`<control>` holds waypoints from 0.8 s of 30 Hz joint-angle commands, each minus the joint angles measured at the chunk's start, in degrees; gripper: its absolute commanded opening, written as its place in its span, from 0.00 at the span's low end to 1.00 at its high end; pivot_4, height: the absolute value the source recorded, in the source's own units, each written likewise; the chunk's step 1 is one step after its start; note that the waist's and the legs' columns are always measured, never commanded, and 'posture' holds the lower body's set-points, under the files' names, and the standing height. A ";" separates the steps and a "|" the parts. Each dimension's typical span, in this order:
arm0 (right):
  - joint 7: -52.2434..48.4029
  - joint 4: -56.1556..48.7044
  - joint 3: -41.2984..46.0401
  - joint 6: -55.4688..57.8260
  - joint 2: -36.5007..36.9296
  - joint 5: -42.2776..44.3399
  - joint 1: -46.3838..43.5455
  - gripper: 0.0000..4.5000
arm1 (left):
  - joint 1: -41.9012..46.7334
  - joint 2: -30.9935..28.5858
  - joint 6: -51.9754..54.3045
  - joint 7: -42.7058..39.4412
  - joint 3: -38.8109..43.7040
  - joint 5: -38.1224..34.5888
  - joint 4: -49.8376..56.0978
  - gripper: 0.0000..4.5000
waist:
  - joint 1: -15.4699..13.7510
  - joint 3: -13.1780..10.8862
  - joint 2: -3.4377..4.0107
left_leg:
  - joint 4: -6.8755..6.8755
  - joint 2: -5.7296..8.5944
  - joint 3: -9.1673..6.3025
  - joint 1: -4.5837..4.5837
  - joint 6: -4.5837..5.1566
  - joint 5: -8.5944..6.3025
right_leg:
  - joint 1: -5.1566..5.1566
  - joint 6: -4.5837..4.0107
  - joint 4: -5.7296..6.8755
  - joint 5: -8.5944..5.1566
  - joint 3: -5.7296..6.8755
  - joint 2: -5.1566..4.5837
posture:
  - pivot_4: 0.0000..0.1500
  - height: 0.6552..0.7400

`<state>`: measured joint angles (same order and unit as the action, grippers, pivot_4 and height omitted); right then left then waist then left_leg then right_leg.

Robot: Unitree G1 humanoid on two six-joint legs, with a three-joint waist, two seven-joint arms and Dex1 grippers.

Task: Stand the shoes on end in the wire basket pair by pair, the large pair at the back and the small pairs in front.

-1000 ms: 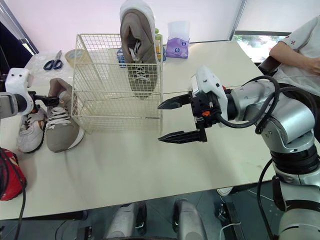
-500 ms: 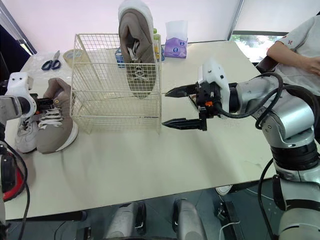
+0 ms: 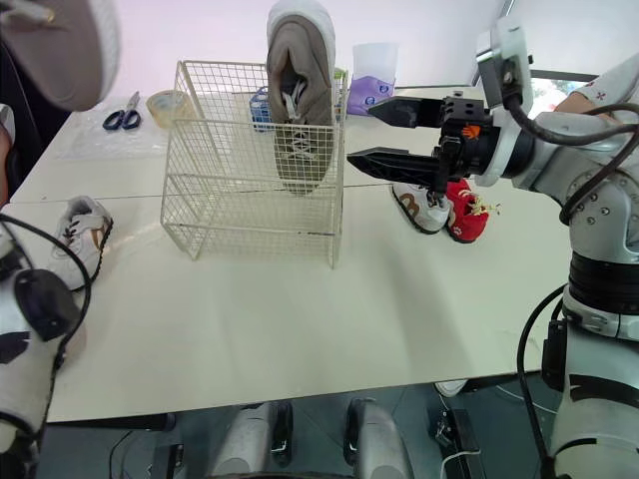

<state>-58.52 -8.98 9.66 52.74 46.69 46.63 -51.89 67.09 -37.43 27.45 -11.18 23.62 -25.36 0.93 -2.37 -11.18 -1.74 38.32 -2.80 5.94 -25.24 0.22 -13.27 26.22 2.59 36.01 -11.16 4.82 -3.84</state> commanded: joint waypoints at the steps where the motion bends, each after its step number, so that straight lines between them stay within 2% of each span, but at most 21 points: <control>1: 1.09 -2.24 2.55 0.52 1.35 1.73 0.03 1.00 | 2.58 5.55 -13.82 -1.20 -6.13 5.56 -5.28 0.01 | 0.02 0.00 0.00 | 0.00 -0.01 -0.01 0.00 0.04 0.11 | -0.01 -0.06 0.00 0.06 0.01 0.03 | 1.00 1.00; 4: 2.93 -4.03 4.82 3.01 2.51 4.20 0.60 1.00 | 2.97 8.49 -24.41 -1.61 -8.59 10.06 -13.69 0.01 | 0.35 0.00 0.01 | 0.00 -0.05 0.02 0.06 0.04 0.35 | 0.01 -0.28 -0.01 0.35 0.00 0.12 | 1.00 1.00; 12: 12.14 -12.01 12.84 10.99 5.23 14.44 4.90 1.00 | 8.73 14.25 -43.89 -2.60 -9.12 12.14 -35.62 0.01 | 0.92 -0.01 0.03 | -0.09 -0.21 0.01 -0.05 0.06 0.43 | 0.26 -0.34 0.00 0.50 -0.02 0.27 | 1.00 1.00; 19: 17.40 -14.40 14.97 11.43 5.59 18.94 7.72 1.00 | 14.70 15.35 -53.24 -2.80 -7.94 12.00 -47.35 0.01 | 0.68 -0.01 0.03 | -0.09 -0.17 0.08 -0.17 0.12 0.39 | 0.27 -0.23 -0.21 0.53 -0.03 0.17 | 1.00 1.00; 24: 19.85 -14.75 15.61 10.75 5.78 21.91 8.09 1.00 | 15.55 16.22 -57.86 -1.33 -8.12 13.13 -53.37 0.01 | 0.27 -0.01 0.03 | -0.08 -0.18 0.07 -0.14 0.13 0.39 | 0.25 -0.23 -0.21 0.54 -0.02 0.18 | 1.00 1.00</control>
<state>-39.43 -22.40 23.23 64.55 51.08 66.82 -43.23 80.45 -21.28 -27.73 -12.95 14.94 -12.87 -52.58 -2.11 -11.19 -1.71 38.24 -2.97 6.00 -25.37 0.34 -12.88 26.45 2.36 35.81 -10.63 4.79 -3.65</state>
